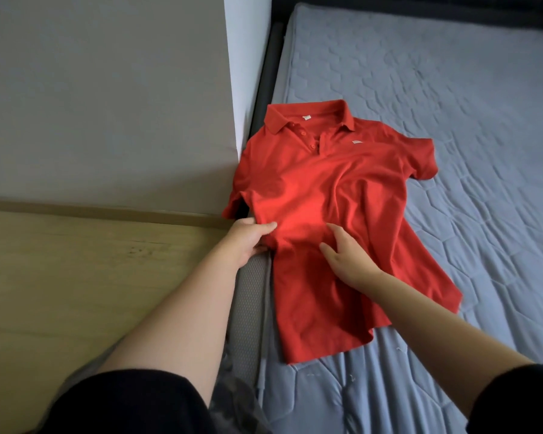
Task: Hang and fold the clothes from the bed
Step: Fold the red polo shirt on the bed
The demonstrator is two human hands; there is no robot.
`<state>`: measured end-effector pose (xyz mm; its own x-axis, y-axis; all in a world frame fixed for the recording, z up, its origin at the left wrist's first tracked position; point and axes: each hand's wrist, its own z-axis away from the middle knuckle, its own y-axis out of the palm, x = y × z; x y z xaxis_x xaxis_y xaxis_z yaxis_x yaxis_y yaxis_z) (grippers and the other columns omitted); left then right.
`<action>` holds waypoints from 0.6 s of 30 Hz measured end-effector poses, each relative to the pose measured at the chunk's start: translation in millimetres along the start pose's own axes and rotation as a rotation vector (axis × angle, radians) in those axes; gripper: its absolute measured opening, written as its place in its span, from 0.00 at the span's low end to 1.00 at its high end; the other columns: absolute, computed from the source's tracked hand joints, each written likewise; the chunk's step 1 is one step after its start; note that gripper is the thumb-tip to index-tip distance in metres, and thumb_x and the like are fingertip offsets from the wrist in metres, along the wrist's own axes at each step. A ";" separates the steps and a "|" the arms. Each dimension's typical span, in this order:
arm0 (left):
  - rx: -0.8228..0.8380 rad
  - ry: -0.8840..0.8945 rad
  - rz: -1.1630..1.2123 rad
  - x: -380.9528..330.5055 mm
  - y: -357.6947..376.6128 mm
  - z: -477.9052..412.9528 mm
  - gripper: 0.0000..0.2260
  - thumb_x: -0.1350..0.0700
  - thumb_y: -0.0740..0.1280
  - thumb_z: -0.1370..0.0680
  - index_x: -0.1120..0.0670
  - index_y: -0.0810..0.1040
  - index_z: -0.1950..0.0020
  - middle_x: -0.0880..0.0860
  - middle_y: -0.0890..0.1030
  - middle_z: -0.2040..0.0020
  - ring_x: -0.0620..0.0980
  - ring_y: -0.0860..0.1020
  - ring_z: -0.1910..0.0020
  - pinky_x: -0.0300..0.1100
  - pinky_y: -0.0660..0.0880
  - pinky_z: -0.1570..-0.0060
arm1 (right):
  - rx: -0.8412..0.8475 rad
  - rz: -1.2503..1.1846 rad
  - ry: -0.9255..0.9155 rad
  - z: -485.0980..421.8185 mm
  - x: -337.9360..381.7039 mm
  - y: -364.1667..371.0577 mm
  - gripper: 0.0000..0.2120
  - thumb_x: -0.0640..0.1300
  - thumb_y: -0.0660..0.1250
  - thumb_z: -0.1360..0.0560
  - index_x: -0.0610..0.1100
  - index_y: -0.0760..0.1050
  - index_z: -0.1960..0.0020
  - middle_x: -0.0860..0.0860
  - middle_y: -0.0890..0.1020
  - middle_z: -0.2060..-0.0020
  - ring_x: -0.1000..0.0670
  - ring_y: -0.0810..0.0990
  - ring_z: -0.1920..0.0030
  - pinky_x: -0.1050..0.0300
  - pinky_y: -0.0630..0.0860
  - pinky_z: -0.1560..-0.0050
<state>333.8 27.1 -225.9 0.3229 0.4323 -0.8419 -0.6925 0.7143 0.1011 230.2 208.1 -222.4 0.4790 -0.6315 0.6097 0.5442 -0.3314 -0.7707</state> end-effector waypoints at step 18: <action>-0.240 -0.183 -0.362 26.7 -11.6 59.2 0.21 0.57 0.72 0.26 0.62 0.75 0.36 0.61 0.78 0.39 0.58 0.78 0.42 0.49 0.74 0.42 | -0.014 0.520 0.053 59.6 -36.4 3.8 0.31 0.52 0.60 0.23 0.43 0.54 0.24 0.45 0.54 0.23 0.46 0.51 0.23 0.48 0.48 0.25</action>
<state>388.6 63.0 -218.2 0.6650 0.2840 -0.6907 -0.6369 0.6987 -0.3259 255.9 271.6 -236.4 0.6479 -0.7495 0.1361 0.2347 0.0265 -0.9717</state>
